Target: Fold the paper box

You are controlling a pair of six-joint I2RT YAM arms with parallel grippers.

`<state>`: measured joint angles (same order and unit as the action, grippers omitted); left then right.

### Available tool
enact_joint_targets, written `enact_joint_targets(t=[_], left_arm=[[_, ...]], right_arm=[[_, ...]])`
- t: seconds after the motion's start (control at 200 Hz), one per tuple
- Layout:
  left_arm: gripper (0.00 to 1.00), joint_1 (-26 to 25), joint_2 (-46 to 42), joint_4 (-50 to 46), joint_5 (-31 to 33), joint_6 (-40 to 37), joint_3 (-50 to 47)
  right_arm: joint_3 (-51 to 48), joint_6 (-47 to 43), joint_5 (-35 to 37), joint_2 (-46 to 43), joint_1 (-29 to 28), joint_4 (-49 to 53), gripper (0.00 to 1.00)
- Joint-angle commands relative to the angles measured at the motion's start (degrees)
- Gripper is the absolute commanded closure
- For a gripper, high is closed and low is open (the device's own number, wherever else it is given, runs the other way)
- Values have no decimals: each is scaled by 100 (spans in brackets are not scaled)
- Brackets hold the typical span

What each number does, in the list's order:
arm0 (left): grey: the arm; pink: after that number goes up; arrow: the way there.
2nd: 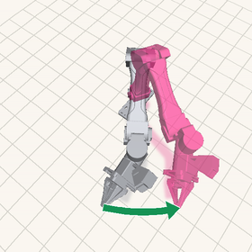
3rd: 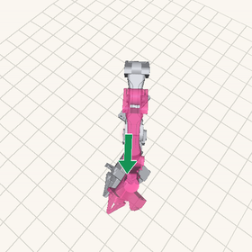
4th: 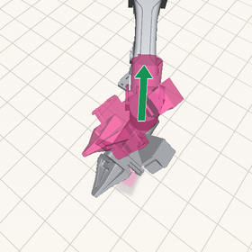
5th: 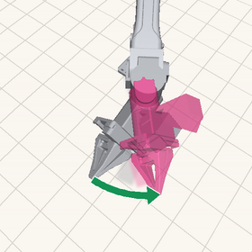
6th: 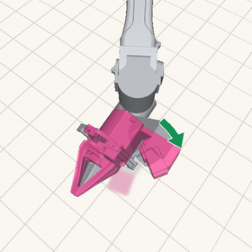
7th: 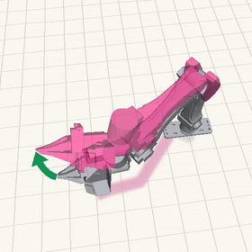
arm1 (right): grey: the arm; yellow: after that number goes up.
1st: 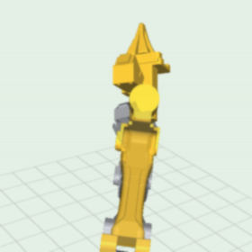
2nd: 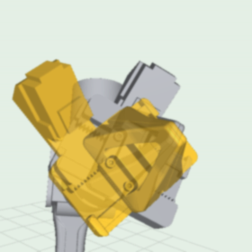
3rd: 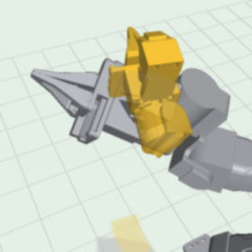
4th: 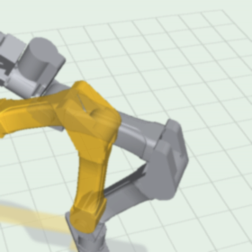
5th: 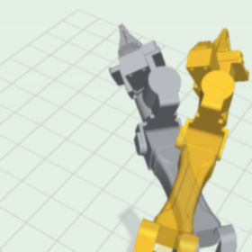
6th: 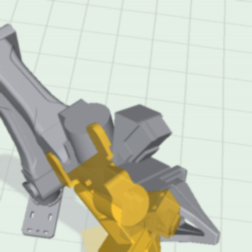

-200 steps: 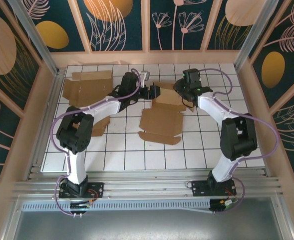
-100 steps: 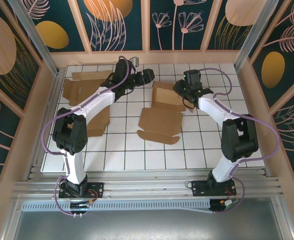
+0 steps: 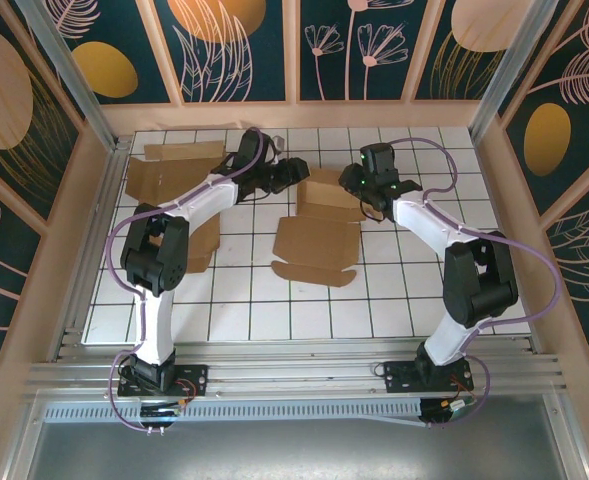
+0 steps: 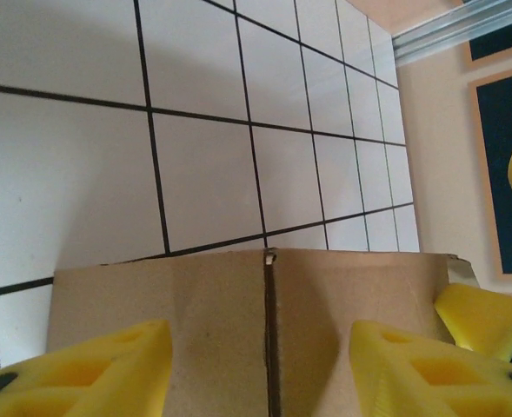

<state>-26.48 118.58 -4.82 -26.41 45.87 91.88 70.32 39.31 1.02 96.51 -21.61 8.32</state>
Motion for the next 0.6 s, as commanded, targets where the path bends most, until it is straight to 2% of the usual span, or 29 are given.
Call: enact_joint_targets(t=[0.0,0.17,0.315,0.38,0.495,0.591], left_arm=[[50,-15,83,194,-141,81,-121],[52,-15,132,130,-34,33,-157],[54,-11,131,85,65,6,-145],[55,-15,136,27,130,-39,-117],[56,-15,119,11,147,-96,-110],[56,-16,130,-125,211,-235,-44]], right_arm=[[-99,-84,-124,-98,-42,6,63],[207,-74,-40,-169,-39,353,53],[217,19,208,-738,13,612,42],[-179,210,239,-1167,104,596,39],[-1458,535,281,-1966,192,222,39],[-2409,900,109,-2279,210,-232,39]])
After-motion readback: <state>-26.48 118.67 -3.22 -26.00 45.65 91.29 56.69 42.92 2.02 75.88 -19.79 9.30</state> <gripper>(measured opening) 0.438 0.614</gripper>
